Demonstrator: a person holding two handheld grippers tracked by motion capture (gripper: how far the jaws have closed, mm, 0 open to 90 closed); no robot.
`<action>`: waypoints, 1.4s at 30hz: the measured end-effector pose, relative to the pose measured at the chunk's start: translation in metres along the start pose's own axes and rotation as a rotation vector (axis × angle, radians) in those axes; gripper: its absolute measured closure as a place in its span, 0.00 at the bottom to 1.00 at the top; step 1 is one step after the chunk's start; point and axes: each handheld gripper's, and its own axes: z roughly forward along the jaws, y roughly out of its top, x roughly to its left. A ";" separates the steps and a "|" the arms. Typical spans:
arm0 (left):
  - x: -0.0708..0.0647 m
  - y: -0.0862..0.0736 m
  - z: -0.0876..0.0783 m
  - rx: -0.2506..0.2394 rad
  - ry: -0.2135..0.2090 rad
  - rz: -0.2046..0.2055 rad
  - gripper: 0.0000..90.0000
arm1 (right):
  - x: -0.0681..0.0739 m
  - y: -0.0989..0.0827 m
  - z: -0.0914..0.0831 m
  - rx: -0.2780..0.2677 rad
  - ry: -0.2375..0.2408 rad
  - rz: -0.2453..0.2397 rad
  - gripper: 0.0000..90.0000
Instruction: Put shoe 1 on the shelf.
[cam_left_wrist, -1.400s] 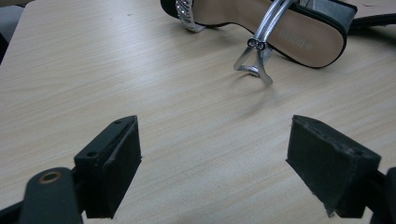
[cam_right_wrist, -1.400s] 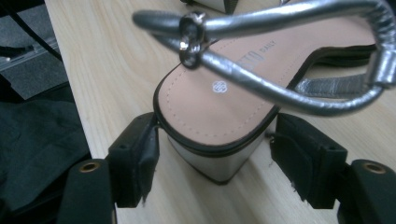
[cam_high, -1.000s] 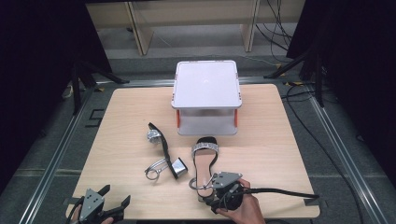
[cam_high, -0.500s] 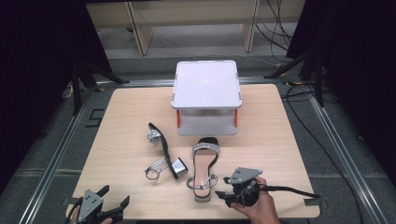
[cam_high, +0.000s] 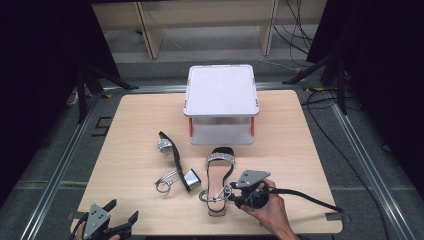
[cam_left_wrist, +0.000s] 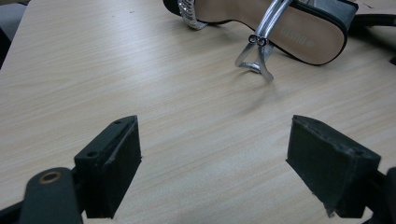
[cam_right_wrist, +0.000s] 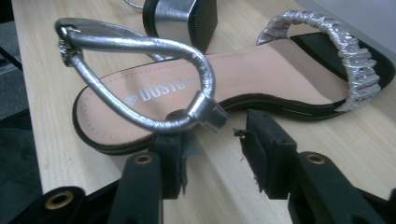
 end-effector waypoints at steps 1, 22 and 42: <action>0.000 0.000 -0.001 0.003 0.004 -0.005 0.19 | 0.000 0.001 0.002 0.005 0.001 -0.006 0.70; 0.001 0.000 -0.001 0.001 0.005 0.005 0.19 | -0.002 0.006 0.010 0.013 0.033 0.033 0.91; 0.001 0.000 -0.001 -0.008 0.011 -0.010 0.19 | -0.006 0.040 -0.021 0.054 0.015 -0.112 0.98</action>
